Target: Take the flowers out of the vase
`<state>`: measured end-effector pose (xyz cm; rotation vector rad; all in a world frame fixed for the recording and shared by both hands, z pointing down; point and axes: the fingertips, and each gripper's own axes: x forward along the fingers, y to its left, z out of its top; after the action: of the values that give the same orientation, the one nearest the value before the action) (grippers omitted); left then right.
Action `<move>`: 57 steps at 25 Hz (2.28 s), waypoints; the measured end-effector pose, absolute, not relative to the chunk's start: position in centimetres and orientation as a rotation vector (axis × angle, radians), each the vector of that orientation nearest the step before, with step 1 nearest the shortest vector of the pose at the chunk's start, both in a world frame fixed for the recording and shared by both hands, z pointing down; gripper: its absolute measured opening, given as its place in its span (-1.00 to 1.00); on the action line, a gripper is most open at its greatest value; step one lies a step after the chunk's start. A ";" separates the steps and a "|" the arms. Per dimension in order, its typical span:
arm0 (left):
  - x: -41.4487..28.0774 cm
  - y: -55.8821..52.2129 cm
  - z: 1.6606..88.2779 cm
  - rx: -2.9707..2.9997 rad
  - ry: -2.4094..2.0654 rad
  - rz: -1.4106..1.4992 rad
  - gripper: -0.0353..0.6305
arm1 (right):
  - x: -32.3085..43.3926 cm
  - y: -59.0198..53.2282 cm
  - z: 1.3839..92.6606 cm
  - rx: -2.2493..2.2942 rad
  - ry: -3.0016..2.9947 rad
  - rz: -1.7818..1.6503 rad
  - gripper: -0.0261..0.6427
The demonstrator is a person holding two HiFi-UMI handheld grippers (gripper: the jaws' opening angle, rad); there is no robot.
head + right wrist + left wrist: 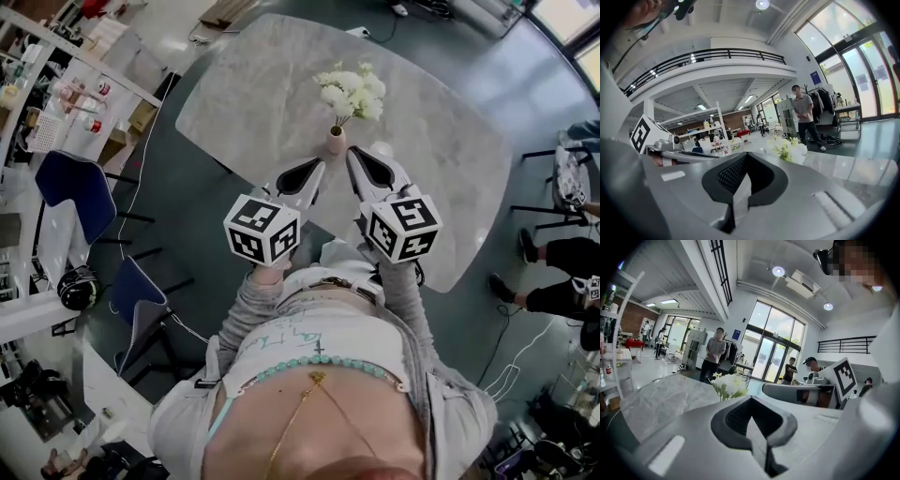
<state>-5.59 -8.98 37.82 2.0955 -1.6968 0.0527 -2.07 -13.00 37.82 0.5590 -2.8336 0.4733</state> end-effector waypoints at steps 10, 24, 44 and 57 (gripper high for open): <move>-3.5 -13.1 38.8 2.133 -1.610 0.094 -0.89 | 0.0 -16.6 38.8 0.633 -2.813 0.517 -0.84; -3.5 -13.8 38.5 2.128 -1.633 0.092 -0.89 | 0.0 -17.3 38.6 0.580 -2.836 0.532 -0.84; 2.5 -16.9 38.5 2.311 -1.385 0.158 -0.89 | 7.0 -18.9 38.1 0.877 -2.779 0.524 -0.84; -0.3 -19.0 38.2 2.376 -1.278 0.161 -0.89 | 3.6 -21.1 37.9 0.956 -2.761 0.519 -0.84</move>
<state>-0.31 -19.02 38.22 2.3764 -1.2779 0.1610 3.59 -21.13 37.87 0.9562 -2.7613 0.5193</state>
